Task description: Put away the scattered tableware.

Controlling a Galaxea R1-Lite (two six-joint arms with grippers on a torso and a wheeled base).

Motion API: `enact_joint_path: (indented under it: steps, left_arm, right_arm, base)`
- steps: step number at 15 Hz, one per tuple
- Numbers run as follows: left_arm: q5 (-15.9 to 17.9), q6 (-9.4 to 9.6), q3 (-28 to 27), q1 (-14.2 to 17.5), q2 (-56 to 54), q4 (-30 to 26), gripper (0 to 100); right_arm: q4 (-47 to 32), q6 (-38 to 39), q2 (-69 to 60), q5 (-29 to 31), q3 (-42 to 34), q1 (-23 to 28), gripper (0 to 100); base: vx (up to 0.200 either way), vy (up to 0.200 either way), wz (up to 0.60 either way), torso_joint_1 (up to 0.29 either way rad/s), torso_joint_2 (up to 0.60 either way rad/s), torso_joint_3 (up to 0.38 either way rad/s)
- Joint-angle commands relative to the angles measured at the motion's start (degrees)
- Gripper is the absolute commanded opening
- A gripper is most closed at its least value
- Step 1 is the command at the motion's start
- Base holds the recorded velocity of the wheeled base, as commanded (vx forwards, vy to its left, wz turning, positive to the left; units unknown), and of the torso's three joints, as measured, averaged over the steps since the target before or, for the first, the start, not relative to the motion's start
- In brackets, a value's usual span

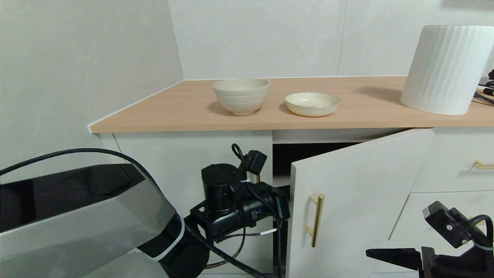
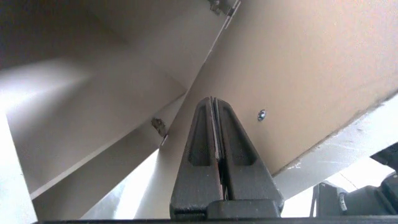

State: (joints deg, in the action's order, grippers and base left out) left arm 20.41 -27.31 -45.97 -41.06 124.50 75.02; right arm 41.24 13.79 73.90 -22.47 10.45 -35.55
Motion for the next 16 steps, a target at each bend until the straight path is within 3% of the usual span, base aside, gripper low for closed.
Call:
enact_joint_path:
  steps: [1,4,10,14,16]
  left_arm:
    - [-0.02,-0.03,0.18,-0.25,-0.4,-0.05,0]
    - [-0.02,-0.03,-0.17,-0.16,-0.49,-1.72,0]
    - [-0.02,0.06,-10.72,-0.25,-3.3,-16.57,0]
    - [0.07,0.06,-10.72,-0.51,-3.13,-16.84,0]
    - [0.07,0.06,-10.81,-0.51,-3.13,-16.84,0]
  right_arm:
    - [0.07,0.01,-0.51,0.06,-0.43,-0.49,100]
    - [0.07,0.01,-0.6,0.06,-0.52,-0.58,100]
    - [0.07,0.01,-1.3,0.06,-0.78,-0.58,100]
    - [0.07,0.01,-1.04,0.14,-0.78,-0.49,100]
    - [0.07,0.01,-0.95,0.06,-0.87,-0.49,100]
  base:
    - [0.0,0.0,0.0,0.0,0.0,0.0]
    - [-0.133,0.0,0.0,0.002,0.0,0.002]
    - [-0.033,0.0,0.0,0.002,0.0,0.001]
    - [0.0,0.0,0.0,0.0,0.0,0.0]
    - [-0.2,0.0,0.0,0.002,0.0,-0.005]
